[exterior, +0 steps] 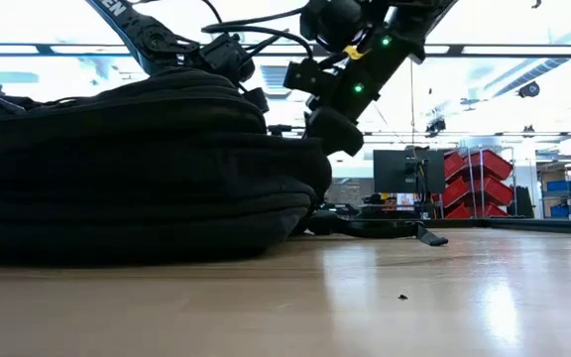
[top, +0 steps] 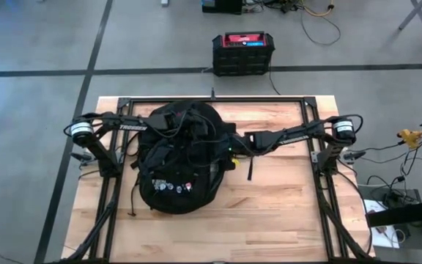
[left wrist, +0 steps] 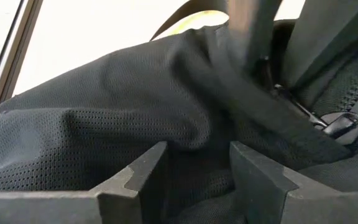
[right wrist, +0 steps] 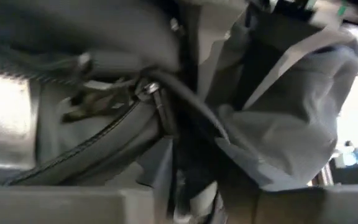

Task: Unpack backpack
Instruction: Close the backpack

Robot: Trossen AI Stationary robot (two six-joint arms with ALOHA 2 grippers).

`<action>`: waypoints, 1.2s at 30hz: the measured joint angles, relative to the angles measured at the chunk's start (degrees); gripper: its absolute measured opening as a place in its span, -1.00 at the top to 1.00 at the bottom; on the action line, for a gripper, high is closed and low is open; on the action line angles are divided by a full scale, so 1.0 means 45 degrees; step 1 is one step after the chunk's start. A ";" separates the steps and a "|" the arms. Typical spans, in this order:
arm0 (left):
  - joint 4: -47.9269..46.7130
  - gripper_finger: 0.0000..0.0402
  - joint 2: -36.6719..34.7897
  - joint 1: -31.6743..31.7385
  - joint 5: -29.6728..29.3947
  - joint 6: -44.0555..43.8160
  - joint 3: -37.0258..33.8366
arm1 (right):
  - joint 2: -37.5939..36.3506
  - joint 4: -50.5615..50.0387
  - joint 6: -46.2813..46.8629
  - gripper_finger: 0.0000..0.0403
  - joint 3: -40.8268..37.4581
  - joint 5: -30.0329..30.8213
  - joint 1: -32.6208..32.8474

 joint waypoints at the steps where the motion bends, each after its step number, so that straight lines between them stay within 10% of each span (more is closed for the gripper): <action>1: 0.0000 0.23 0.0000 -0.0001 0.0005 -0.0004 0.0000 | 0.0080 0.0042 0.0000 0.29 0.0000 -0.0526 -0.0180; 8: -0.0050 0.23 0.0000 -0.0015 0.0028 -0.0191 -0.0019 | 0.0778 0.0080 0.0087 0.30 0.0011 -0.2815 -0.0754; 16: -0.0059 0.23 0.0009 0.0066 -0.0411 -0.0252 -0.0087 | 0.0332 -0.0819 -0.0021 0.94 0.0040 -0.2898 -0.0419; 36: -0.0097 0.23 0.0418 0.0291 -0.0917 -0.0221 -0.0073 | -0.0468 -0.1742 0.0904 1.00 0.0064 -0.0912 0.1688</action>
